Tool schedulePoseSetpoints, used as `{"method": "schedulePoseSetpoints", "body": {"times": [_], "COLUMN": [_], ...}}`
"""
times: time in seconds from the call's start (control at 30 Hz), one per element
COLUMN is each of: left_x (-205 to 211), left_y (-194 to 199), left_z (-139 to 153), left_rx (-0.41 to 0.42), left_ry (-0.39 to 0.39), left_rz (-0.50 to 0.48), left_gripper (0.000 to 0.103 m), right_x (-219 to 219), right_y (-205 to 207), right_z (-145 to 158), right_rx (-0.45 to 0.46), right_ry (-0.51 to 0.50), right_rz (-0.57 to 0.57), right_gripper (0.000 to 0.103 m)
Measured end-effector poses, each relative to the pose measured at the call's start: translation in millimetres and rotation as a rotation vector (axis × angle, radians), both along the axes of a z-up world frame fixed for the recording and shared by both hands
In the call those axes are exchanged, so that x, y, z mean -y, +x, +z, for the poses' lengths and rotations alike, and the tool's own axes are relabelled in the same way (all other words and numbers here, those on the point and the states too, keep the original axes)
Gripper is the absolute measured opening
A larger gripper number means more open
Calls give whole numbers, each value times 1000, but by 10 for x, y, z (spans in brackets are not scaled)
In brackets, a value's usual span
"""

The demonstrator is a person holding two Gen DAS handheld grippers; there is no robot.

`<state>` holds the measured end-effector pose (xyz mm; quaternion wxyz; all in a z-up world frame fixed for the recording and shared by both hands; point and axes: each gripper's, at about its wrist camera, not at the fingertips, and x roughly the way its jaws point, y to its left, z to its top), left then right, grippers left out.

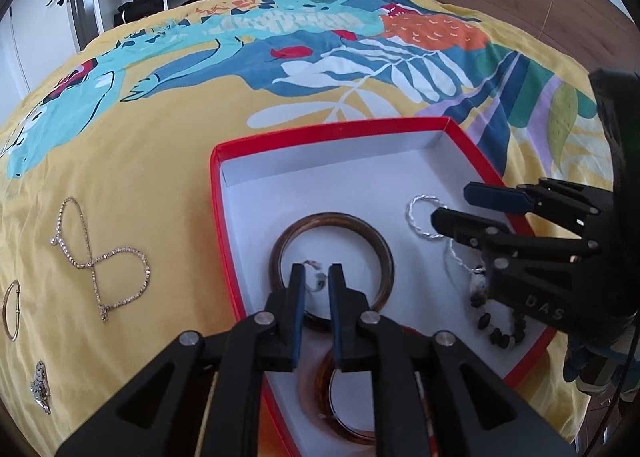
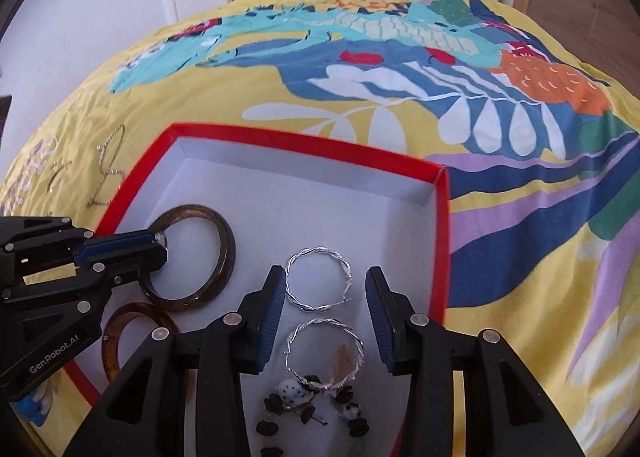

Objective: Organize jewelry
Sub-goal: 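Lower both items into the red box and open both tools, then pull both tools back from the box toward the remaining jewelry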

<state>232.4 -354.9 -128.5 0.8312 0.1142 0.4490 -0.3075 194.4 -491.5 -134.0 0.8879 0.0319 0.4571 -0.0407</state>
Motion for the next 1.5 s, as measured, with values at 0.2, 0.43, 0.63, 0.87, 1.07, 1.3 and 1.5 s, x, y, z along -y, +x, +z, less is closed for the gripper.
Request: {"method": "schedulePoseSetpoints", "body": {"times": [0.2, 0.43, 0.63, 0.87, 1.07, 1.3, 1.5], "left_x": [-37, -270, -658, -1362, -2052, -2894, -3532], "left_y": [-113, -283, -463, -774, -1050, -1303, -1466], "left_z": [318, 792, 1249, 1754, 2029, 2271, 2420], "left_rx": [32, 68, 136, 240, 298, 347, 373], "left_ry": [-52, -92, -61, -27, 2, 12, 2], "left_rz": [-10, 19, 62, 136, 220, 331, 408], "left_gripper": [29, 29, 29, 31, 37, 37, 37], "right_x": [100, 129, 26, -273, -560, -883, -1206], "right_y": [-271, -662, -1054, -1536, -1903, -2212, -2325], "right_z": [283, 698, 1149, 1677, 2018, 2320, 2531], "right_rx": [45, 97, 157, 241, 306, 365, 400], "right_ry": [-2, -4, -12, -18, -9, 5, -6], "right_rz": [-60, -122, -147, -138, -113, -88, -54], "right_gripper": [42, 43, 43, 43, 44, 46, 47]}}
